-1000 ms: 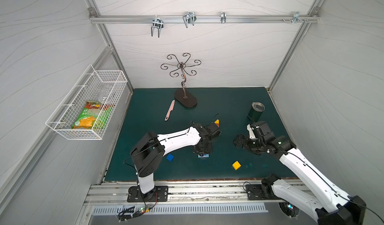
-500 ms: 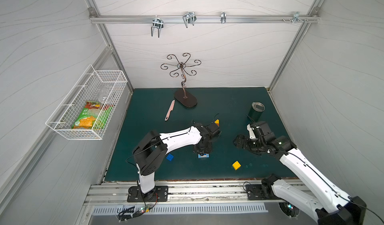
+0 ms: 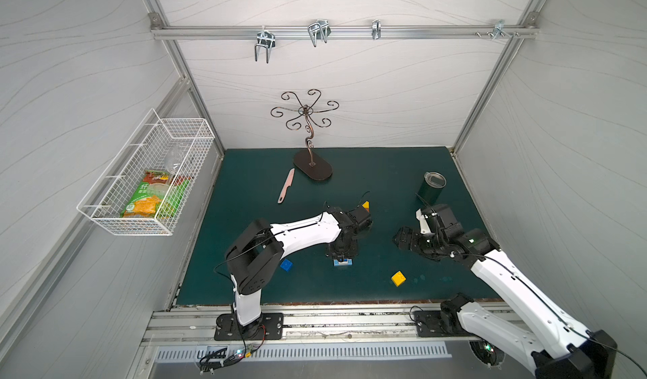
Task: Assemble the number 1 with lego
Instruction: Assemble the lego brick with the lego brick.
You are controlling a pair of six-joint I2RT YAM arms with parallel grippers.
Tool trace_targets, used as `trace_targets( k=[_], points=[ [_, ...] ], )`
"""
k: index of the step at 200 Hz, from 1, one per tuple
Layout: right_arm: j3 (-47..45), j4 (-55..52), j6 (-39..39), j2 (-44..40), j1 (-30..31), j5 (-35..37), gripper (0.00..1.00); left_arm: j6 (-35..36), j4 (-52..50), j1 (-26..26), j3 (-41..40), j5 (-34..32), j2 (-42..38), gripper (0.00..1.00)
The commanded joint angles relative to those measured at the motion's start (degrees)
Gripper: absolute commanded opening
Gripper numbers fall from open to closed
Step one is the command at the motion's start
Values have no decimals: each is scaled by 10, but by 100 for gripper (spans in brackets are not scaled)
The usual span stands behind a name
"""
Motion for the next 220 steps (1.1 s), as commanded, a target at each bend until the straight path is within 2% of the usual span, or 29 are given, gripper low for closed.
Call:
trace_targets(
  k=[1,128,220],
  points=[
    [-3,-9,-6,3,-3,-4,99,2,12,-6,6,-13,36,8],
    [11,-6,-21,33,-8,-4,99,-27,38,-15,-6,25,79,0],
    [8,2,-27,46,-13,-4,99,-62,-4,-38,21,6,67,0]
  ],
)
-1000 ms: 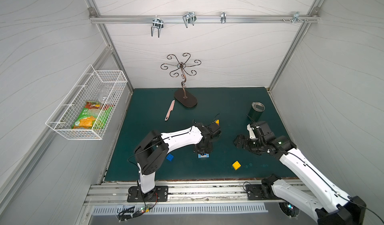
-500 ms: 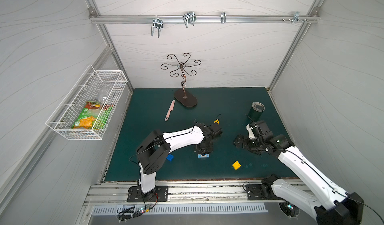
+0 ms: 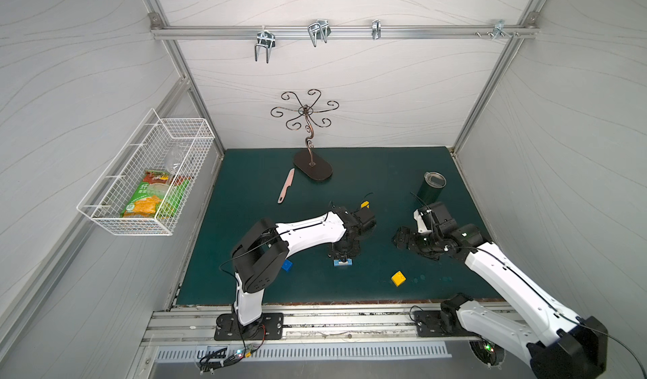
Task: Assemble the number 1 with lego
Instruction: Assemble the lego brick with the lego brick.
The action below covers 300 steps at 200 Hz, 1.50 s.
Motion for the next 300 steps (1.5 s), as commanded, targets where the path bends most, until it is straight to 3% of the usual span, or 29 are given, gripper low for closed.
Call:
trace_targets(
  k=[1,51,93,146,189,225,260,300],
  points=[
    [7,-1,-10,3,-4,-4,99,-16,25,-21,-7,19,43,0],
    [12,-2,-16,2,-7,-2,99,-27,49,-32,-37,23,43,0],
    [18,-13,-24,1,-8,-2,99,3,82,-8,-55,46,81,0],
    [26,-24,-28,-9,-12,1,99,19,58,-6,-52,7,64,0],
    [32,-28,-23,-16,-12,-2,99,28,17,-5,-19,-23,36,36],
    [34,-31,-20,-29,-12,-3,99,33,-21,-3,25,-50,15,54],
    [45,-44,-20,-35,-12,-1,99,30,-51,5,54,-72,-17,62],
    [44,-45,-18,-48,-12,1,99,16,-67,31,9,-94,-103,65]
  ],
)
